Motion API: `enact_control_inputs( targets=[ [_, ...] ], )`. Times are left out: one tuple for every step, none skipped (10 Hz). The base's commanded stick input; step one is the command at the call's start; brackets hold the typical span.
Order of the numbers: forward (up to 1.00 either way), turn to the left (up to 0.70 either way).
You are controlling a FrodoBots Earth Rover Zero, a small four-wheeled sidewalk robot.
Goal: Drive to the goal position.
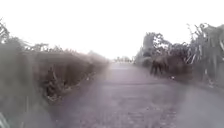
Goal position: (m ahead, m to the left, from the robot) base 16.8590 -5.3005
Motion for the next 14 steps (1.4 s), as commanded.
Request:
enact_control_inputs(
  targets=[
    [0.60,-0.19],
    [0.70,-0.14],
    [0.60,-0.19],
    [0.50,-0.24],
    [0.45,-0.27],
    [0.45,-0.27],
    [0.45,-0.27],
    [0.45,-0.27],
    [0.45,-0.27],
    [0.45,-0.27],
    [0.45,-0.27],
    [0.45,-0.27],
    [0.45,-0.27],
    [0.45,-0.27]
  ],
)
